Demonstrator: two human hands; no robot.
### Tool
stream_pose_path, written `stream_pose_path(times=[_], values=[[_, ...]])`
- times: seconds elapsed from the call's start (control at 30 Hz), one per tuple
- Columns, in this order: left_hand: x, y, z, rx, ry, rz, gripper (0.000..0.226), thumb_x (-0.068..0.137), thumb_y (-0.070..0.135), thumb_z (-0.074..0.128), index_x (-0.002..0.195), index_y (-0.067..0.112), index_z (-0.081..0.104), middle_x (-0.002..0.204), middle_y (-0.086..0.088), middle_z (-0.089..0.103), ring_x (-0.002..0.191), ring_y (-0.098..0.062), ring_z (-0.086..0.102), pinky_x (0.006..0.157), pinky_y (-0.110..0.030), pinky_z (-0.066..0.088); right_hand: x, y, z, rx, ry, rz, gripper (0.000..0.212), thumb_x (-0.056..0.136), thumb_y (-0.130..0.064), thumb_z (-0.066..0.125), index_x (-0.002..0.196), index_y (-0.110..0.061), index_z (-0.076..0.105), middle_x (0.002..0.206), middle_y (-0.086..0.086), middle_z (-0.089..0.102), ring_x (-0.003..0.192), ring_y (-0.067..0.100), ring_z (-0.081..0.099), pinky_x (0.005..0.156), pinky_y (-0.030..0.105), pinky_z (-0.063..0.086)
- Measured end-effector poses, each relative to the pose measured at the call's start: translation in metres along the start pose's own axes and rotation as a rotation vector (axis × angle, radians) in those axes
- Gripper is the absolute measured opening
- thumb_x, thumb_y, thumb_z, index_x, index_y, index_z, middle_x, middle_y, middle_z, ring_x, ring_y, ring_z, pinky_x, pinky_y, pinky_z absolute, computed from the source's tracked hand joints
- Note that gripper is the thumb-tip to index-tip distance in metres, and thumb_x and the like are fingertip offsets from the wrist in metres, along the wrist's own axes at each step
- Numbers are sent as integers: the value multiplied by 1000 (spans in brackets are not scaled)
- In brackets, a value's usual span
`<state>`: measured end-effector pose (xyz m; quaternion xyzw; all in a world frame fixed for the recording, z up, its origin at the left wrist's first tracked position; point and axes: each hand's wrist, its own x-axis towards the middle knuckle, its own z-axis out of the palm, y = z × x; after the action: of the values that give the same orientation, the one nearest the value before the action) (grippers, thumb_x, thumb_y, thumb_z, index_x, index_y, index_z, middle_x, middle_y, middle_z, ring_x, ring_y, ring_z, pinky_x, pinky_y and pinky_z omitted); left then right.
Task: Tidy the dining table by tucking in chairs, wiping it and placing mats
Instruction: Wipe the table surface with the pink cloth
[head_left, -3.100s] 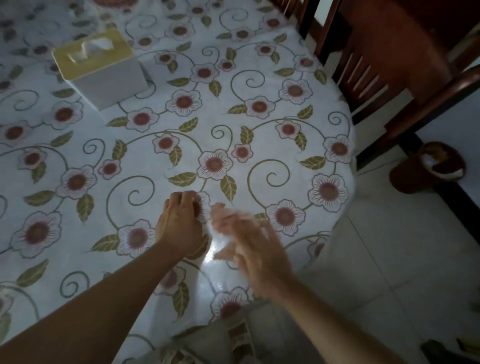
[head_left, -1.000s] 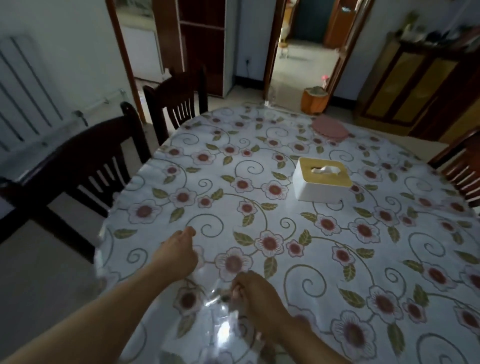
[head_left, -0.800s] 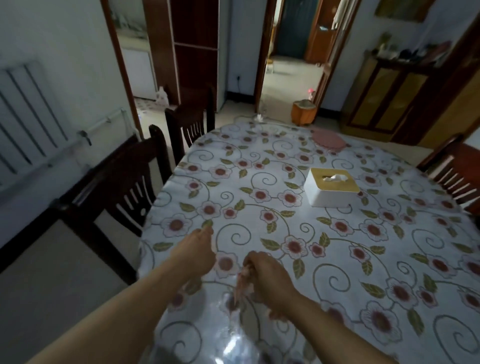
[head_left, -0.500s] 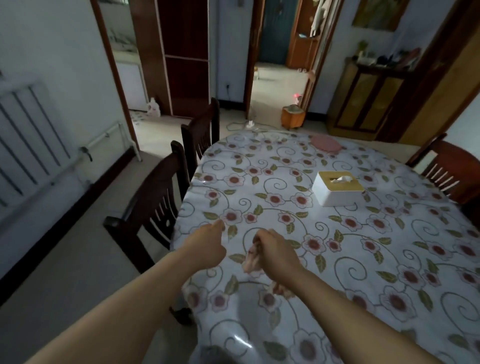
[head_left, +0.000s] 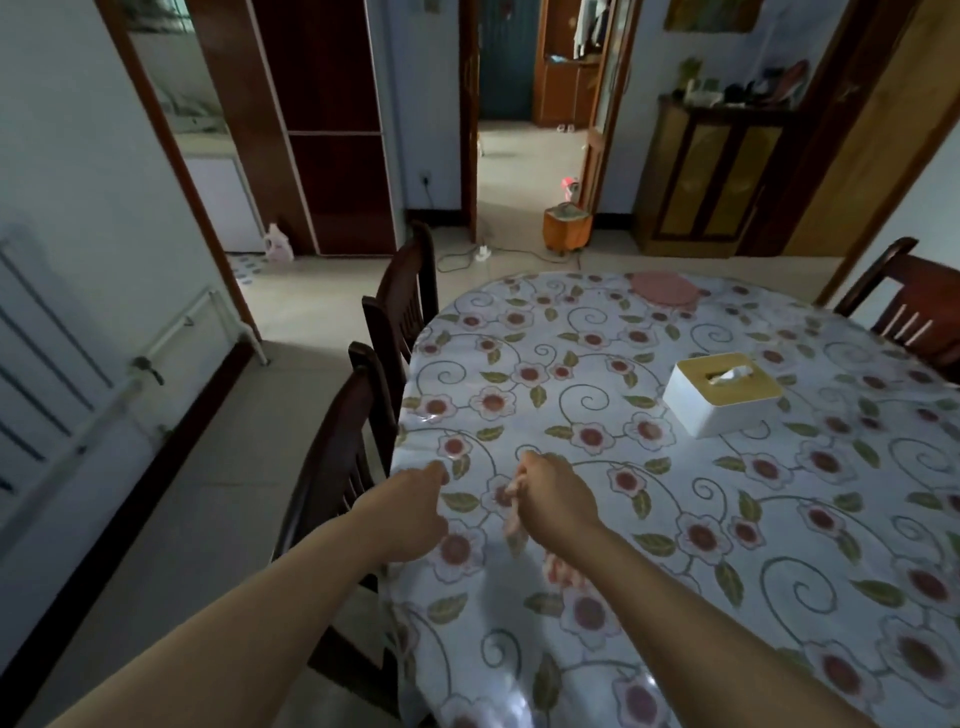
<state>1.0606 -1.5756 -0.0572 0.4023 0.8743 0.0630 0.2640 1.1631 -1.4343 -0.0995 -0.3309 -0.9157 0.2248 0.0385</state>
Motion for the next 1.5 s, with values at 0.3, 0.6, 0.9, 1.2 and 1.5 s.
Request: stream_pose_path(times=[0.3, 0.6, 0.9, 1.2, 1.5], values=[[75, -49, -64, 34, -2, 144, 47, 88, 20, 52, 133, 17, 38, 132, -9, 51, 117, -26, 52, 95, -42, 46, 72, -55, 13, -54, -3, 113, 15, 88, -7, 45, 97, -10, 57, 105, 9, 56, 91, 27, 57, 75, 34, 46], [146, -143, -156, 139, 52, 462, 47, 88, 20, 50, 133, 19, 36, 128, -6, 53, 113, -26, 53, 87, -38, 47, 150, -149, 42, -58, 19, 409, 32, 79, -2, 52, 111, -9, 55, 114, 10, 54, 99, 25, 59, 80, 34, 52], [220, -183, -225, 128, -25, 642, 43, 86, 23, 50, 127, 21, 39, 124, -6, 54, 105, -24, 54, 89, -42, 49, 209, -198, 40, -96, 160, 556, 28, 91, -10, 45, 118, -9, 53, 119, 11, 52, 106, 25, 54, 83, 32, 47], [365, -145, -290, 255, -91, 792, 43, 92, 24, 48, 133, 16, 36, 131, -9, 48, 114, -24, 48, 86, -30, 42, 357, -170, 26, 7, 291, 661, 24, 88, -5, 52, 111, -2, 54, 115, 16, 54, 101, 29, 56, 76, 31, 46], [530, -129, -366, 266, -165, 835, 47, 93, 23, 49, 137, 14, 34, 134, -10, 45, 117, -24, 47, 86, -28, 40, 533, -144, 4, 9, 309, 712, 18, 85, -3, 52, 103, -4, 52, 113, 17, 55, 100, 29, 54, 74, 30, 47]])
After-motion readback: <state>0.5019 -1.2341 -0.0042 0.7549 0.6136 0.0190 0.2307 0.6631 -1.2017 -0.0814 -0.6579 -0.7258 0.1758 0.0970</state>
